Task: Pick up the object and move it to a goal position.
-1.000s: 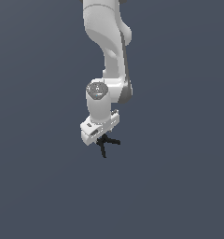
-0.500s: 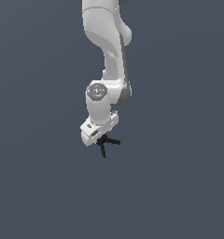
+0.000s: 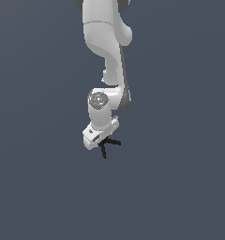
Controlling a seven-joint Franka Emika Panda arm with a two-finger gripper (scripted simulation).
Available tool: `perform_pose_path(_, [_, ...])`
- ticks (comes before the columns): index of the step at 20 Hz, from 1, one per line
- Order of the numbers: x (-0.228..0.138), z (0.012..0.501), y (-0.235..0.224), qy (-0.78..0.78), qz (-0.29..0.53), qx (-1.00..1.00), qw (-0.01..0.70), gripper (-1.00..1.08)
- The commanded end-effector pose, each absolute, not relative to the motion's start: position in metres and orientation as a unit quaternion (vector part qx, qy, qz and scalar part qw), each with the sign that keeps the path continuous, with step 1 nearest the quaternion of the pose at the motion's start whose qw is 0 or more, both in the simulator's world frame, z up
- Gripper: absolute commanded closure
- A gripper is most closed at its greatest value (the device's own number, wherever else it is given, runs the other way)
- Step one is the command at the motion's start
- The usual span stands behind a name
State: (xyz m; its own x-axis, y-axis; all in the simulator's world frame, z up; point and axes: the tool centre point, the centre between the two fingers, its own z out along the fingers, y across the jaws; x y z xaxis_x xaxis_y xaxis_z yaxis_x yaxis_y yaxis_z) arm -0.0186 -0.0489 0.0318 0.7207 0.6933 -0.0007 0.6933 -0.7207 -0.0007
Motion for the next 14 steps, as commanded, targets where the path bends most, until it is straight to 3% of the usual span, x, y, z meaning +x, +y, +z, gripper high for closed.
perform_pose_path(1, [-0.0183,0.0233,-0.0491,-0.374,0.0,-0.927,0.0,-0.92])
perform_pose_path(5, [-0.0175,0.0193,-0.049,-0.374,0.0,-0.927,0.0,-0.92])
perform_pose_path(6, [-0.0175,0.0193,-0.049,-0.374,0.0,-0.927,0.0,1.08])
perform_pose_path(14, [-0.0175,0.0193,-0.049,-0.374,0.0,-0.927,0.0,1.08])
